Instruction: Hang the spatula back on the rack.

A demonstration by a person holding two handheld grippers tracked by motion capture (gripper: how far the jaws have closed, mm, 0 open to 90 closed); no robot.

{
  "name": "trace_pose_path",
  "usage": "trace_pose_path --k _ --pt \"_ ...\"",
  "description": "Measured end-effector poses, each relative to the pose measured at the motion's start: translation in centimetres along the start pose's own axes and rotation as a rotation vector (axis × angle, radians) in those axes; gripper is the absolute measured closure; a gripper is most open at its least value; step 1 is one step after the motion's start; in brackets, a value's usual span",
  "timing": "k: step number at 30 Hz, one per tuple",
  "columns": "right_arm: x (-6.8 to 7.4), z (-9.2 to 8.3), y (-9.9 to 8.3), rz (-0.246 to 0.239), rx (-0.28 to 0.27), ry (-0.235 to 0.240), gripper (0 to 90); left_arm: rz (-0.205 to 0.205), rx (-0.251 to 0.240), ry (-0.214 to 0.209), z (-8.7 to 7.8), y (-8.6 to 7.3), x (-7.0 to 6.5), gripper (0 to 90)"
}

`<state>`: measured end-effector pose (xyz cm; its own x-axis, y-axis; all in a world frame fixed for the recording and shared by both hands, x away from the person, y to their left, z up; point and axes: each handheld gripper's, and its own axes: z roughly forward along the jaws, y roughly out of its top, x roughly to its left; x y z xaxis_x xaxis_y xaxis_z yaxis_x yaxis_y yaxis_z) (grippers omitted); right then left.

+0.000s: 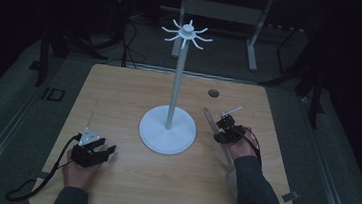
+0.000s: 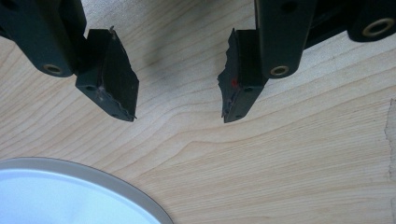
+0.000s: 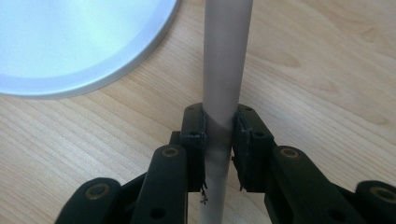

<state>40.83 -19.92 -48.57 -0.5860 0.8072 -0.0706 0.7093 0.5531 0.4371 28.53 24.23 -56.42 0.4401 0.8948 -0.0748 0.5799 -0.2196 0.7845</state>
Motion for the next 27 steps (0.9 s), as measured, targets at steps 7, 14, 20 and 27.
trace_pose_path --k 7,14,20,27 --pt "0.2 -1.4 -0.3 -0.012 -0.053 -0.013 75.3 0.0 -0.001 0.001 0.0 0.0 0.0 46.2" --pt "0.5 -3.0 -0.6 -0.022 -0.114 -0.02 75.5 0.001 -0.002 0.002 0.0 0.0 0.0 46.2" --pt "0.7 -4.6 -0.8 -0.036 -0.168 -0.026 75.5 0.002 0.0 0.004 0.0 0.0 0.0 46.2" --pt "0.9 -6.1 -0.9 -0.041 -0.22 -0.03 75.6 0.001 -0.001 0.002 0.0 0.0 0.0 46.2"
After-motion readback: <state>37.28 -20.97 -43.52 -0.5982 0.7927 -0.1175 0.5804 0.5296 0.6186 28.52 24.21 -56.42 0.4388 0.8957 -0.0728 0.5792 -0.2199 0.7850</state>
